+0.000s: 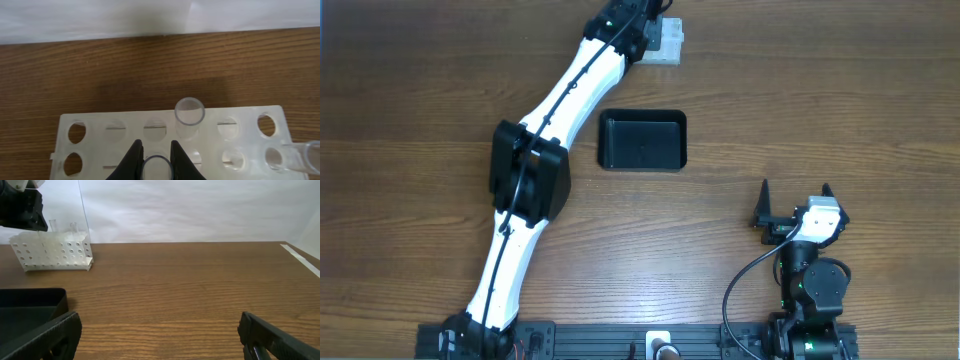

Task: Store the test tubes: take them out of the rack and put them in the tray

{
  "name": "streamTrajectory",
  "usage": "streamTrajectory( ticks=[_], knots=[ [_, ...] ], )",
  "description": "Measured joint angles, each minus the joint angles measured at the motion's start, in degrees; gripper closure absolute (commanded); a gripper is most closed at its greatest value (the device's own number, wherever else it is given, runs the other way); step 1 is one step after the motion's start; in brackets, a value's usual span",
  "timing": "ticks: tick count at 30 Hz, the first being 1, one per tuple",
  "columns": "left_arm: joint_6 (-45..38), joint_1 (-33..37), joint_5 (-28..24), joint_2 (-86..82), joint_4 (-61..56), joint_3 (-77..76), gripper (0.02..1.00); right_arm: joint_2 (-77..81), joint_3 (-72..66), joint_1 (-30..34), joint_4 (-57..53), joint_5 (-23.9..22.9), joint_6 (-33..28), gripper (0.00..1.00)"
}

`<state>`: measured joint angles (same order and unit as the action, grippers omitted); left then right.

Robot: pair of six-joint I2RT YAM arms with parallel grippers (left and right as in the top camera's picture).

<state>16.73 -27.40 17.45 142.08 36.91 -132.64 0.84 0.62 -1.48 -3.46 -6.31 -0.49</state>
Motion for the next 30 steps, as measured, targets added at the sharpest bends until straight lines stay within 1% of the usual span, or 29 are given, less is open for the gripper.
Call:
streamTrajectory(
  ticks=[4,8,13,15,19,21,25,30],
  knots=[
    [0.0,0.0,-0.1,-3.5,1.2,0.0,0.893,0.0,0.0,0.0,0.0,0.0,0.0,0.009],
    [0.1,-0.1,-0.2,-10.6,3.0,0.0,0.897,0.0,0.0,0.0,0.0,0.0,0.0,0.009],
    [1.7,-0.1,-2.2,-20.6,7.6,-0.3,0.915,0.0,0.0,0.0,0.0,0.0,0.0,0.007],
    [3.4,-0.3,-3.2,-23.3,12.5,-1.1,0.919,0.0,0.0,0.0,0.0,0.0,0.0,0.007],
    [9.8,-1.3,-4.3,-25.5,27.7,-1.7,0.928,0.0,0.0,0.0,0.0,0.0,0.0,0.009],
    [13.1,-2.1,-4.8,-25.3,31.5,-0.2,0.925,0.0,0.0,0.0,0.0,0.0,0.0,0.007],
    [18.5,-4.1,-5.3,-24.9,33.6,6.8,0.917,0.0,0.0,0.0,0.0,0.0,0.0,0.009],
    [21.1,-5.8,-5.7,-22.0,33.9,12.2,0.930,0.0,0.0,0.0,0.0,0.0,0.0,0.009]
  ],
)
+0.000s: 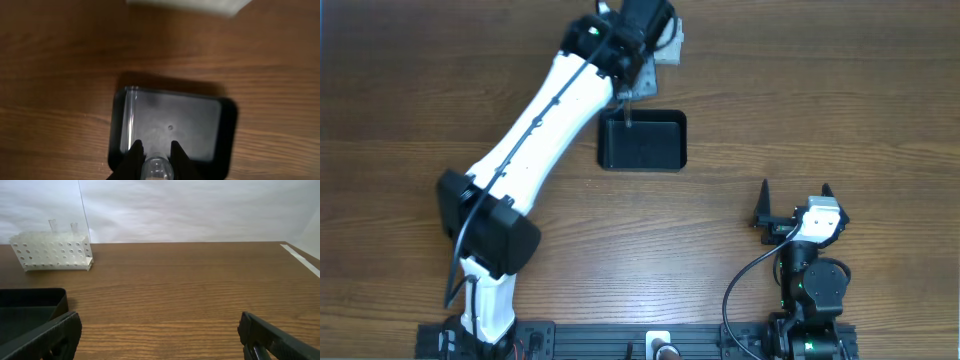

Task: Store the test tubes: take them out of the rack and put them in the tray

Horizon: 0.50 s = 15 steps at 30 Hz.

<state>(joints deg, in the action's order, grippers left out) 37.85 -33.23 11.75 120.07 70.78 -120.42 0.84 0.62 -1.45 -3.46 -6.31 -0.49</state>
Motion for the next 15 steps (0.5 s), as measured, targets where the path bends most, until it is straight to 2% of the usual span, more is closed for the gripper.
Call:
streamTrajectory(
  ticks=[15],
  knots=[
    [0.3,1.2,0.3,8.2,0.1,0.6,0.925,0.0,0.0,0.0,0.0,0.0,0.0,0.009]
  ],
)
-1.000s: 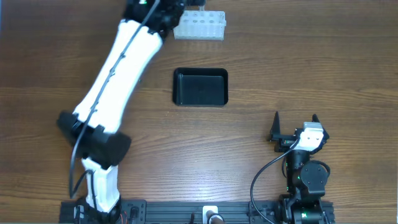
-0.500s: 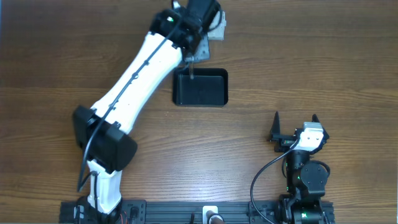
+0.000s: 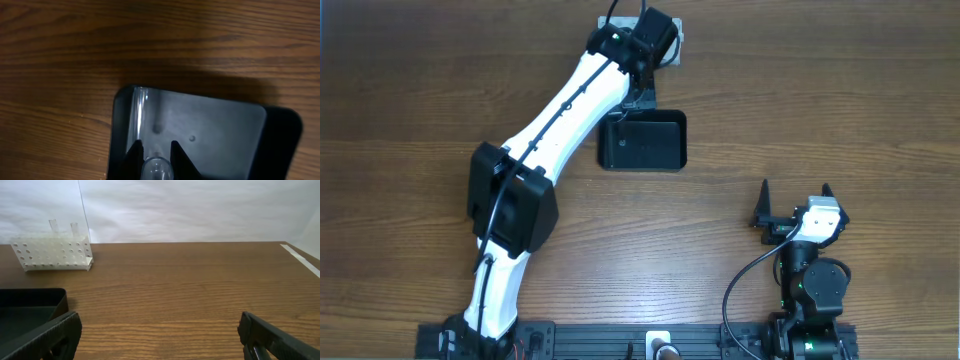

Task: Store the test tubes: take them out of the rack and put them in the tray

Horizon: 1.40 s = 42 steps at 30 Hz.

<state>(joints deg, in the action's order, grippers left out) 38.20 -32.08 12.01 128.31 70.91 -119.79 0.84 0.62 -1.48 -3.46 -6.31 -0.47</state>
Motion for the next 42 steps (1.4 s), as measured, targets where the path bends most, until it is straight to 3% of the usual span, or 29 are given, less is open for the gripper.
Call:
streamTrajectory(
  ticks=[27,32,42],
  knots=[
    [-1.1,0.9,-1.2,5.4,0.0,0.0,0.875,0.0,0.0,0.0,0.0,0.0,0.0,0.009],
    [-1.3,0.9,-1.7,5.4,0.0,0.0,0.682,0.0,0.0,0.0,0.0,0.0,0.0,0.007],
    [-1.9,1.2,0.1,4.0,-1.3,0.4,0.430,0.0,0.0,0.0,0.0,0.0,0.0,0.007]
  ],
)
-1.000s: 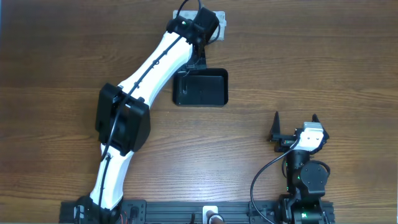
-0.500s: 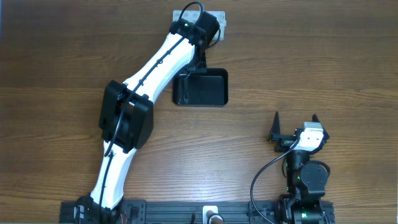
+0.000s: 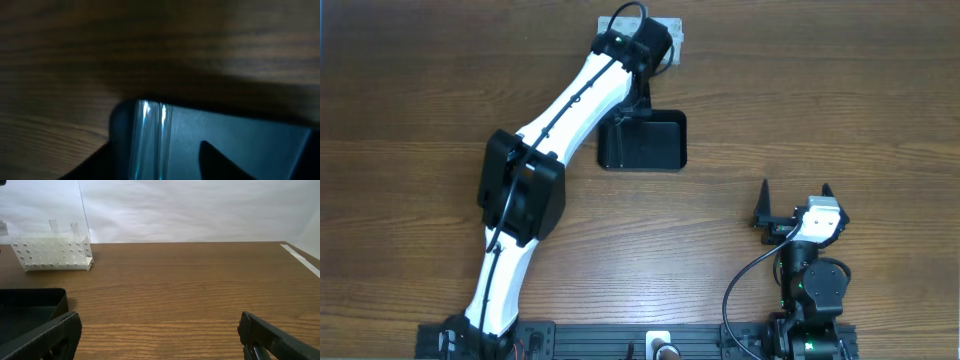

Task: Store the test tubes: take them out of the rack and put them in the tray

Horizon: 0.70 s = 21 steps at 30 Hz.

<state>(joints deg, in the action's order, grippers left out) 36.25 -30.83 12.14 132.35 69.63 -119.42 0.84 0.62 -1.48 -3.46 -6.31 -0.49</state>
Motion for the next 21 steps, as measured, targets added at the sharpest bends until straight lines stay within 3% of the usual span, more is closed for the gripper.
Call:
streamTrajectory(
  ticks=[10,14,21],
  knots=[
    [-12.5,4.9,3.0,-19.5,-16.5,0.5,0.205,0.0,0.0,0.0,0.0,0.0,0.0,0.007],
    [-18.5,7.7,3.0,-28.2,-25.1,2.8,0.161,0.0,0.0,0.0,0.0,0.0,0.0,0.007],
    [-24.5,16.1,-3.7,-50.3,-43.1,27.2,0.088,0.0,0.0,0.0,0.0,0.0,0.0,0.009]
  ],
)
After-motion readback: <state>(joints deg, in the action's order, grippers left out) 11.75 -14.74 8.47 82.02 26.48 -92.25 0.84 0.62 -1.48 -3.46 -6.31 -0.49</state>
